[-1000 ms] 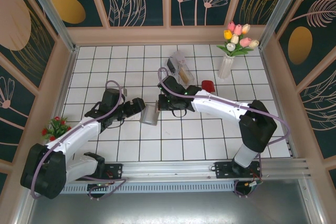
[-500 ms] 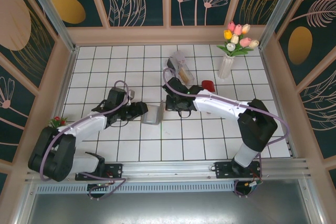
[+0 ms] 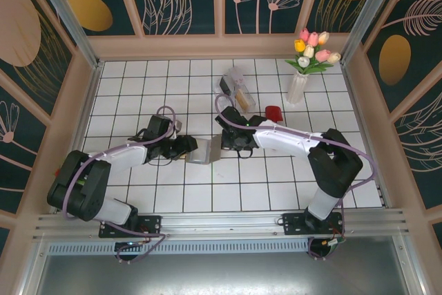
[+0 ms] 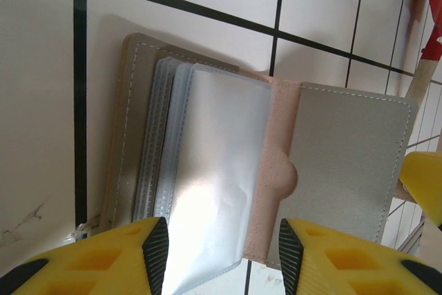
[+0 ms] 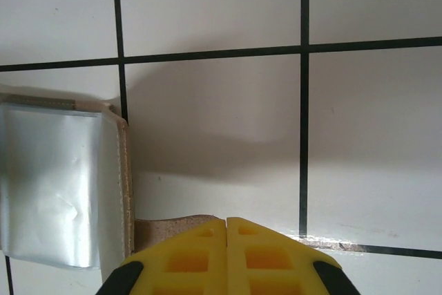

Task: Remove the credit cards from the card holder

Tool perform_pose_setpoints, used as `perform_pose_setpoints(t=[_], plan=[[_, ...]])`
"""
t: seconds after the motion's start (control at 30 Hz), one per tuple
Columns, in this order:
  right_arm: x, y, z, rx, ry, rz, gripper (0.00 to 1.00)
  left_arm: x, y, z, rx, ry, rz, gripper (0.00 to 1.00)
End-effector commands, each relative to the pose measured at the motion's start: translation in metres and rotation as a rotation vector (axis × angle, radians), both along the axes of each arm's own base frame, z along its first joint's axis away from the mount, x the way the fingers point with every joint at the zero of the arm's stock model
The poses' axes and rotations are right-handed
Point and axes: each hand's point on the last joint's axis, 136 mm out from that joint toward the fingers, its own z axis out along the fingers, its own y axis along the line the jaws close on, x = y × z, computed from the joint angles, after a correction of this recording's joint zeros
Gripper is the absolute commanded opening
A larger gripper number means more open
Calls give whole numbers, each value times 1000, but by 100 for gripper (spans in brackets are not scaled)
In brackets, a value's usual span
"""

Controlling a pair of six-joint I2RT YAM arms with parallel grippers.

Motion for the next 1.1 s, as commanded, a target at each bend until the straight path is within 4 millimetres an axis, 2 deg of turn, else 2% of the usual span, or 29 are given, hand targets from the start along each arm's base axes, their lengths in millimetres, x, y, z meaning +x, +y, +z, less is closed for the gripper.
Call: perform_pose_setpoints(t=[0.0,0.43,0.6,1.07], plan=[[0,-9,-13,-38,13,-21,0,5,-6,5,-15,-25,-23,49],[-3,-12,-29,-60,38,-17,0,5,-12,-2,-30,5,-43,48],[-3,-11,-32,-60,41,-13,0,4,-15,-3,-31,15,-61,51],[-3,-8,-33,-54,43,-10,0,1,-33,17,-137,-24,-126,47]])
